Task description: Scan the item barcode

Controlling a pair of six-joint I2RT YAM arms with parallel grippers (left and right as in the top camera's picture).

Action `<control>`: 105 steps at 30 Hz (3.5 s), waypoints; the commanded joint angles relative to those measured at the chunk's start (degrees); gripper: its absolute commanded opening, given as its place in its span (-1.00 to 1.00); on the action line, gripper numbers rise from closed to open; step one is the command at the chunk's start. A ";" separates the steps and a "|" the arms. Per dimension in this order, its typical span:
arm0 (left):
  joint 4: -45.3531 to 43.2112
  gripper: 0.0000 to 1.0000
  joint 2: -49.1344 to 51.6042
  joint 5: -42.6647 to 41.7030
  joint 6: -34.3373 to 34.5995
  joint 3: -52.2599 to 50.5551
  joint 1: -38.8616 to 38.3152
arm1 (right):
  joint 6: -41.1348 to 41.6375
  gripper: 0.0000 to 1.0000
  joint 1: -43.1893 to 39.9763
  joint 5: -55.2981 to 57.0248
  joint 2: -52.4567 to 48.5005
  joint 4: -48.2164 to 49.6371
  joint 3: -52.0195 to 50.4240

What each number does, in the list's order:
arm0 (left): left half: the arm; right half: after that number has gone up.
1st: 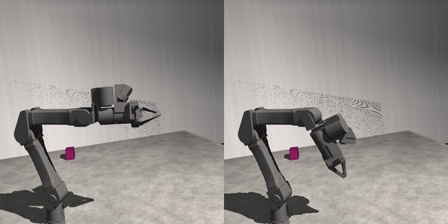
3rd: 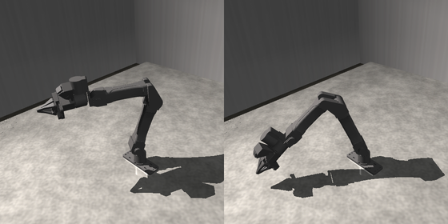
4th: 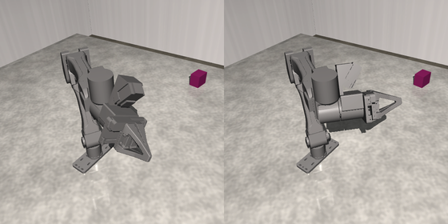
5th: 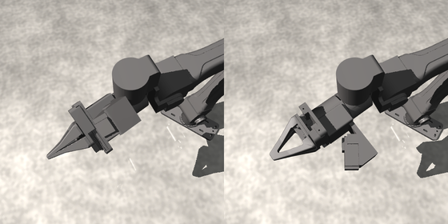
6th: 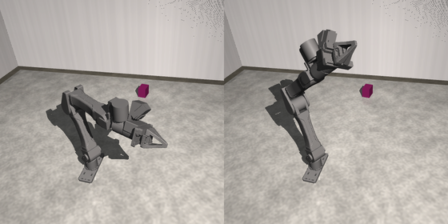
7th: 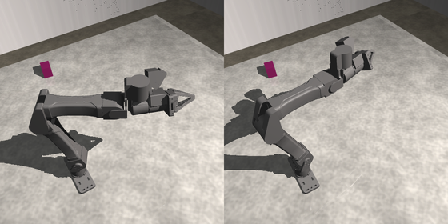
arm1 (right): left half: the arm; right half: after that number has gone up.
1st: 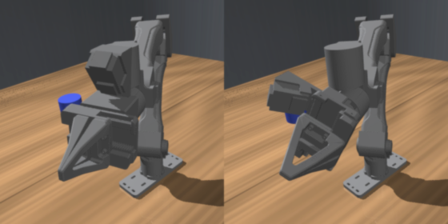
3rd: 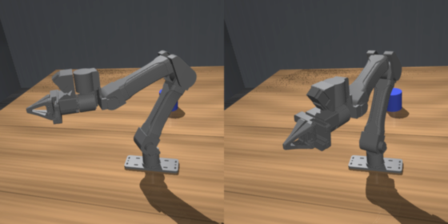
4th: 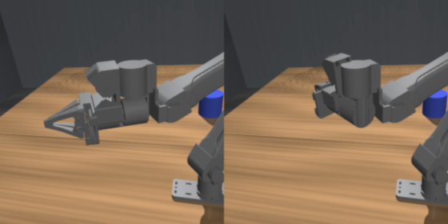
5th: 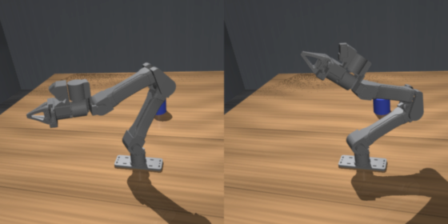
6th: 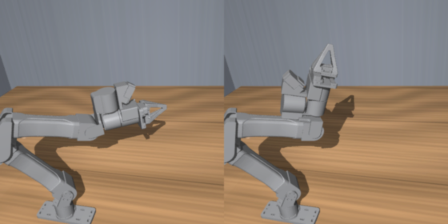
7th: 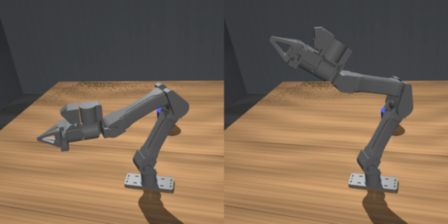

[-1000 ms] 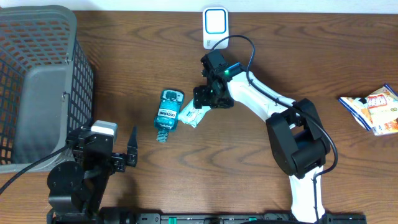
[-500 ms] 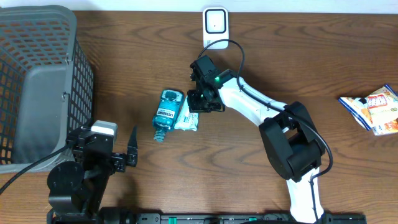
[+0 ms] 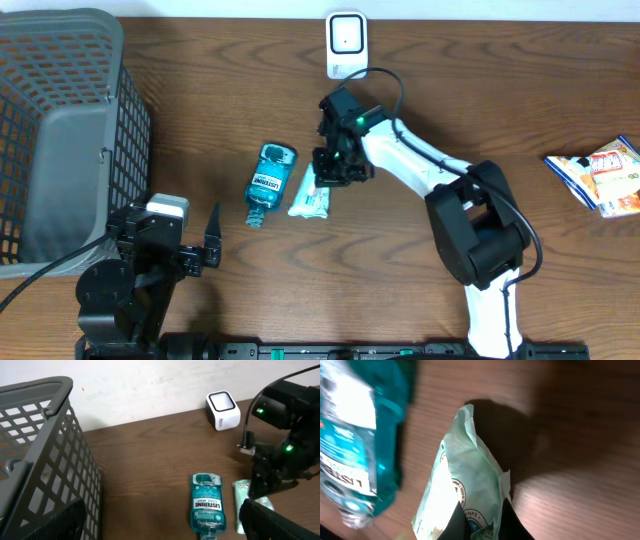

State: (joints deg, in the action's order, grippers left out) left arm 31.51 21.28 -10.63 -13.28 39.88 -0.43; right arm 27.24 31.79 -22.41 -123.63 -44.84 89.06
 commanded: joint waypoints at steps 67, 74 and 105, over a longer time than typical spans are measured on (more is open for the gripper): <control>-0.22 0.96 -0.04 -0.74 0.52 0.31 -0.02 | 90.14 -0.95 -20.98 -13.92 21.99 -43.50 -0.87; -0.22 0.96 -0.04 -0.74 0.52 0.31 -0.02 | 90.14 -0.61 -23.28 -13.97 19.52 -47.23 -0.90; -0.22 0.96 -0.04 -0.74 0.52 0.31 -0.02 | -3.69 -0.98 -17.73 -16.15 6.32 -52.72 -0.90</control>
State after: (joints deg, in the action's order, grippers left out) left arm 31.51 21.28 -10.63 -13.28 39.88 -0.43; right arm 43.77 9.82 -39.83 -117.54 -97.25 88.31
